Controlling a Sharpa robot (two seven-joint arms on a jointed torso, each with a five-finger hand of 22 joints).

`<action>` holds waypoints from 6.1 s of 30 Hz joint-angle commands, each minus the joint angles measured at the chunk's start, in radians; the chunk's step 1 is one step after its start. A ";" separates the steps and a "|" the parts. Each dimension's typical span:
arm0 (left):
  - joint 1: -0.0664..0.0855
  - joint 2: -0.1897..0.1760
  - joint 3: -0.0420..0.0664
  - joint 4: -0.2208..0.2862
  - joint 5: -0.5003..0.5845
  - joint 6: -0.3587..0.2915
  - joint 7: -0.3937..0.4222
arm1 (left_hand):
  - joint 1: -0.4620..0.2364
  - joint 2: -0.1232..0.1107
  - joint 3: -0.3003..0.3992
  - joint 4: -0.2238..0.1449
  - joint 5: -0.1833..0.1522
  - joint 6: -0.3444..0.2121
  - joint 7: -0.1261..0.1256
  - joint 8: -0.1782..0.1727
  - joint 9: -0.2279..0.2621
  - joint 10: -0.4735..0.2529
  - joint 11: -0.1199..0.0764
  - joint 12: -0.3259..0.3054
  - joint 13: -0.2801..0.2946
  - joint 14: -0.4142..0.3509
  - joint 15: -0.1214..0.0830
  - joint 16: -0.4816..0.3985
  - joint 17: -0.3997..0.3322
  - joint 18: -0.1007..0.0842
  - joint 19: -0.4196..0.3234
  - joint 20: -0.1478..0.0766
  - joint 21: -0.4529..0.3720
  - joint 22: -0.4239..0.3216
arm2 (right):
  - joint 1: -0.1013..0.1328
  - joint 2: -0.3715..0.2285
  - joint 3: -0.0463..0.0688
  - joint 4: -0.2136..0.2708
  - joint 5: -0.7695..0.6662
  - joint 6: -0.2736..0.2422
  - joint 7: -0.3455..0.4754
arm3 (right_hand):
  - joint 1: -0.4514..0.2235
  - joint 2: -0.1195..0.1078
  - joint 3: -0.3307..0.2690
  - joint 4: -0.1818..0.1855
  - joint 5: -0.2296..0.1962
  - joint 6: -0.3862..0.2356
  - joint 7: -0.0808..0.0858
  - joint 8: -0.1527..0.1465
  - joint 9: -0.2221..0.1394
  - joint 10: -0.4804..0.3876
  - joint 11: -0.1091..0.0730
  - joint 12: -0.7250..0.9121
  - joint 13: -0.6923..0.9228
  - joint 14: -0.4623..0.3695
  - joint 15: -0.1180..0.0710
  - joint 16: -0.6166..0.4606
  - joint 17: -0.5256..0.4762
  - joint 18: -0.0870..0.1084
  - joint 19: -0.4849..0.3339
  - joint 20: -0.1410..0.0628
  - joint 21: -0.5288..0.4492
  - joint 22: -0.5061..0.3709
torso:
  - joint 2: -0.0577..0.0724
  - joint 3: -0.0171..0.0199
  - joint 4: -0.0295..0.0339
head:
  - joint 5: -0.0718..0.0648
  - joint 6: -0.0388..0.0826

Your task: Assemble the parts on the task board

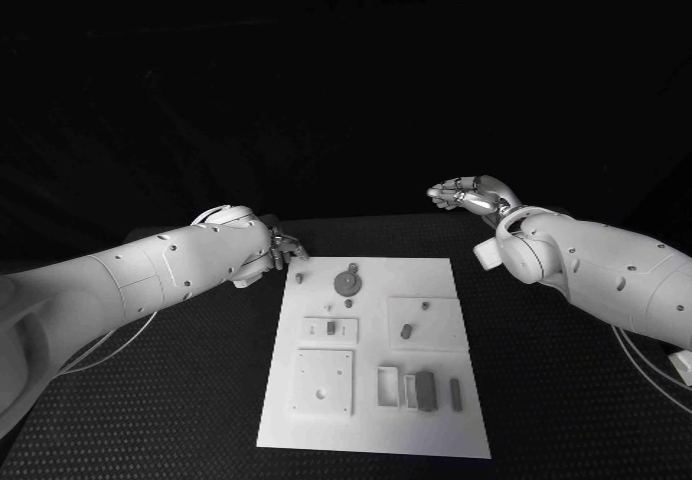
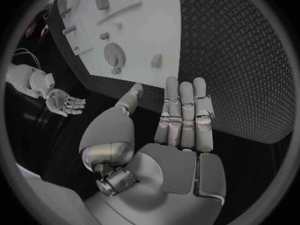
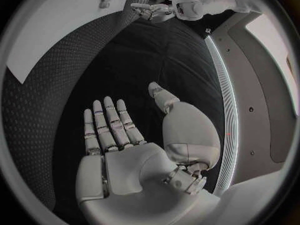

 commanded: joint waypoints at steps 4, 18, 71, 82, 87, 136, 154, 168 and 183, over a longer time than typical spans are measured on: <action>-0.003 0.013 0.000 -0.013 -0.022 0.061 0.025 | -0.008 0.000 -0.001 0.009 -0.004 -0.002 -0.003 -0.001 0.000 -0.006 -0.001 -0.003 0.000 -0.010 0.001 -0.001 -0.001 0.012 -0.005 0.003 -0.003 0.012 | 0.000 0.004 0.000 -0.001 -0.003 0.012 0.014 | 0.003 0.004 -0.003 0.004 0.000 -0.005 0.048 0.004 -0.001 0.005 0.000 -0.004 0.000 -0.003 0.007 -0.004 0.002 -0.009 -0.006 0.000 -0.003 0.001 | 0.001 0.0002 0.0009 | -0.001 -0.003; -0.015 0.023 -0.004 -0.029 0.004 0.093 0.038 | 0.004 0.016 0.003 0.008 -0.002 -0.001 -0.004 0.002 0.001 -0.007 -0.001 -0.001 0.002 -0.012 0.001 0.003 0.000 0.014 -0.004 0.004 -0.005 0.016 | 0.000 0.009 0.000 -0.002 -0.003 0.013 0.014 | 0.002 0.006 -0.004 0.005 0.000 -0.005 0.048 0.005 -0.002 0.005 0.000 -0.005 0.000 -0.003 0.007 -0.004 0.002 -0.009 -0.006 0.000 -0.003 0.004 | 0.000 -0.0004 -0.0007 | 0.002 -0.006; -0.027 0.019 -0.006 -0.029 0.093 0.105 0.034 | 0.192 0.161 0.146 -0.060 -0.007 0.087 -0.039 0.079 0.043 0.040 -0.032 0.031 0.014 0.025 -0.007 0.038 -0.001 0.011 0.031 -0.003 0.022 0.025 | 0.000 0.015 0.000 -0.007 -0.003 0.018 0.014 | 0.002 0.007 -0.006 0.006 0.000 -0.007 0.048 0.007 -0.003 0.006 0.000 -0.007 0.000 -0.004 0.008 -0.005 0.003 -0.009 -0.006 0.000 -0.005 0.007 | 0.000 0.0000 -0.0007 | 0.005 -0.012; -0.026 -0.042 -0.003 0.062 0.183 0.009 0.028 | 0.206 0.159 0.148 -0.070 -0.007 0.107 -0.051 0.093 0.056 0.065 -0.043 0.044 0.022 0.051 -0.017 0.050 0.003 0.013 0.052 -0.012 0.044 0.026 | -0.001 0.011 0.000 -0.006 -0.003 0.017 0.014 | 0.001 0.008 -0.006 0.007 0.000 -0.007 0.048 0.008 -0.004 0.006 0.000 -0.008 0.000 -0.004 0.008 -0.005 0.003 -0.009 -0.006 0.000 -0.006 0.006 | -0.001 0.0005 0.0009 | 0.004 -0.011; -0.021 -0.087 -0.002 0.136 0.221 -0.015 0.014 | 0.205 0.159 0.147 -0.069 -0.007 0.111 -0.053 0.095 0.058 0.070 -0.046 0.046 0.023 0.057 -0.019 0.052 0.004 0.013 0.056 -0.014 0.048 0.026 | -0.001 0.008 0.000 -0.003 -0.003 0.017 0.014 | 0.001 0.008 -0.006 0.007 0.000 -0.007 0.048 0.008 -0.004 0.006 0.000 -0.008 0.000 -0.004 0.008 -0.005 0.003 -0.009 -0.006 0.000 -0.006 0.007 | -0.003 0.0007 0.0027 | 0.006 -0.011; -0.043 -0.239 -0.086 0.536 0.044 -0.126 -0.036 | 0.207 0.152 0.146 -0.074 -0.007 0.124 -0.059 0.101 0.064 0.084 -0.052 0.049 0.026 0.072 -0.024 0.055 0.004 0.014 0.065 -0.020 0.062 0.025 | -0.003 -0.003 0.000 0.001 -0.002 0.018 0.012 | 0.001 0.010 -0.008 0.008 0.000 -0.006 0.046 0.012 -0.005 0.008 -0.001 -0.011 0.000 -0.005 0.007 -0.006 0.005 -0.010 -0.007 -0.001 -0.009 0.009 | 0.000 0.0001 0.0003 | 0.008 -0.032; -0.055 -0.229 -0.086 0.519 0.032 -0.126 -0.055 | 0.203 0.150 0.144 -0.072 -0.007 0.125 -0.060 0.100 0.065 0.086 -0.052 0.049 0.026 0.073 -0.025 0.055 0.004 0.013 0.065 -0.020 0.064 0.025 | -0.003 -0.005 0.000 0.003 -0.002 0.019 0.012 | 0.001 0.010 -0.008 0.007 0.000 -0.006 0.045 0.013 -0.006 0.008 -0.001 -0.012 0.000 -0.005 0.007 -0.007 0.005 -0.010 -0.007 -0.001 -0.010 0.010 | -0.001 0.0014 0.0000 | 0.009 -0.036; -0.061 -0.225 -0.086 0.515 0.030 -0.120 -0.060 | 0.194 0.144 0.141 -0.067 -0.008 0.126 -0.060 0.099 0.065 0.087 -0.052 0.049 0.027 0.074 -0.025 0.054 0.004 0.013 0.065 -0.021 0.066 0.025 | -0.003 -0.006 0.000 0.003 -0.001 0.021 0.012 | 0.001 0.010 -0.009 0.007 0.000 -0.006 0.046 0.014 -0.006 0.009 -0.001 -0.012 0.000 -0.005 0.007 -0.007 0.006 -0.010 -0.007 -0.001 -0.011 0.010 | 0.000 0.0011 -0.0001 | 0.008 -0.038; -0.064 -0.225 -0.086 0.522 0.019 -0.110 -0.062 | 0.195 0.140 0.143 -0.066 -0.008 0.131 -0.062 0.100 0.065 0.090 -0.054 0.051 0.029 0.076 -0.026 0.056 0.005 0.013 0.066 -0.022 0.068 0.025 | -0.003 -0.006 0.000 0.002 -0.001 0.023 0.013 | 0.001 0.011 -0.009 0.007 0.000 -0.006 0.046 0.014 -0.007 0.009 -0.001 -0.013 0.000 -0.006 0.007 -0.007 0.006 -0.010 -0.007 -0.001 -0.013 0.009 | -0.001 0.0004 0.0002 | 0.007 -0.041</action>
